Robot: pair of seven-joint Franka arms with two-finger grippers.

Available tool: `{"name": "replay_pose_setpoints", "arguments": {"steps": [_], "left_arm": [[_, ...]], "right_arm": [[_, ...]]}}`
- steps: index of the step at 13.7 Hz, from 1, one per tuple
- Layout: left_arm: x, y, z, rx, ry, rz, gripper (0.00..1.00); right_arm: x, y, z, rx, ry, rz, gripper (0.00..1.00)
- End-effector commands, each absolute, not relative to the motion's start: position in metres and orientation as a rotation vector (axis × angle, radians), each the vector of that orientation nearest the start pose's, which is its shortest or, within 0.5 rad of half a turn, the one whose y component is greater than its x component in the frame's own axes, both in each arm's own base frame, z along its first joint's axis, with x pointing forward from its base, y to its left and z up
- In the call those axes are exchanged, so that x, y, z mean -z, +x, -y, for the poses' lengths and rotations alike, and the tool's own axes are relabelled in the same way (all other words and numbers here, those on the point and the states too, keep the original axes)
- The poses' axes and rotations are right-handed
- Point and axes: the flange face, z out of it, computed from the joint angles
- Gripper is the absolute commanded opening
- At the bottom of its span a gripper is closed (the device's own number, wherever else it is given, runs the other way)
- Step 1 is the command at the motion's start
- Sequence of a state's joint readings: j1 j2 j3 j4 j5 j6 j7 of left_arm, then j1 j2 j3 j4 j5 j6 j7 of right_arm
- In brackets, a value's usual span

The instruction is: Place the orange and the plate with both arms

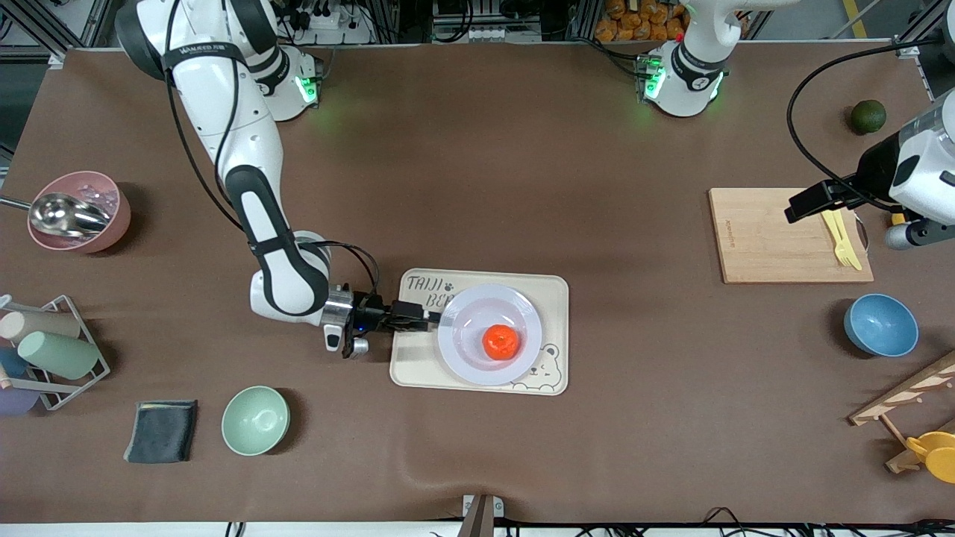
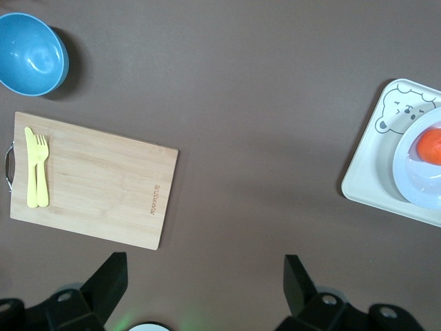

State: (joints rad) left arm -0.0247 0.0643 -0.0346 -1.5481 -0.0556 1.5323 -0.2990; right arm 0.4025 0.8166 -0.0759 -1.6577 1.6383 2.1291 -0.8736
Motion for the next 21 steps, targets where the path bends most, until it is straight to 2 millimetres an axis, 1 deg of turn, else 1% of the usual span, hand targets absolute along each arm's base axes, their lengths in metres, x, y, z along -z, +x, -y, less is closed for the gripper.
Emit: {"name": "replay_pose_setpoints", "arguments": {"steps": [1,2,5,6,7,9,11,12,14,15,16,17,18,19,20,21], "left_arm": [[-0.597,0.567,0.039,-0.129,-3.162,0.373,1.00],[-0.598,0.567,0.039,-0.127,-3.163,0.373,1.00],[-0.598,0.567,0.039,-0.127,-3.163,0.373,1.00],[-0.599,0.567,0.039,-0.122,-3.162,0.371,1.00],[-0.600,0.568,0.039,-0.119,-3.163,0.368,1.00],[-0.604,0.568,0.037,-0.103,-3.157,0.372,1.00],[-0.605,0.568,0.035,-0.097,-3.159,0.353,1.00],[-0.616,0.567,0.034,-0.063,-3.162,0.354,1.00],[-0.640,0.567,0.034,0.007,-3.169,0.358,1.00],[-0.643,0.568,0.033,0.017,-3.168,0.363,1.00],[-0.639,0.569,0.033,0.005,-3.167,0.363,1.00],[-0.639,0.570,0.030,0.005,-3.166,0.368,1.00],[-0.637,0.570,0.031,-0.001,-3.173,0.368,1.00],[-0.637,0.570,0.033,0.000,-3.166,0.363,1.00],[-0.637,0.570,0.035,0.000,-3.166,0.361,1.00],[-0.636,0.570,0.035,-0.002,-3.166,0.361,1.00]], "right_arm": [[-0.169,0.628,-0.238,0.108,-2.083,0.074,1.00],[-0.181,0.631,-0.230,0.099,-2.114,0.085,1.00],[-0.232,0.640,-0.215,0.056,-2.220,0.129,1.00],[-0.249,0.641,-0.207,0.050,-2.264,0.145,1.00],[-0.267,0.641,-0.196,0.054,-2.320,0.187,1.00],[-0.303,0.642,-0.167,0.064,-2.436,0.253,1.00],[-0.345,0.638,-0.138,-0.013,-2.529,0.288,1.00],[-0.368,0.635,-0.123,-0.034,-2.582,0.304,1.00],[-0.412,0.625,-0.093,-0.054,-2.711,0.360,1.00],[-0.429,0.618,-0.076,-0.090,-2.773,0.358,1.00],[-0.448,0.610,-0.062,-0.114,-2.818,0.354,1.00],[-0.470,0.603,-0.047,-0.103,-2.849,0.345,1.00],[-0.490,0.597,-0.026,-0.083,-2.891,0.321,1.00],[-0.512,0.588,-0.016,-0.057,-2.936,0.301,1.00],[-0.533,0.579,-0.001,-0.039,-2.981,0.244,1.00],[-0.555,0.567,0.004,-0.018,-3.023,0.205,1.00]]}}
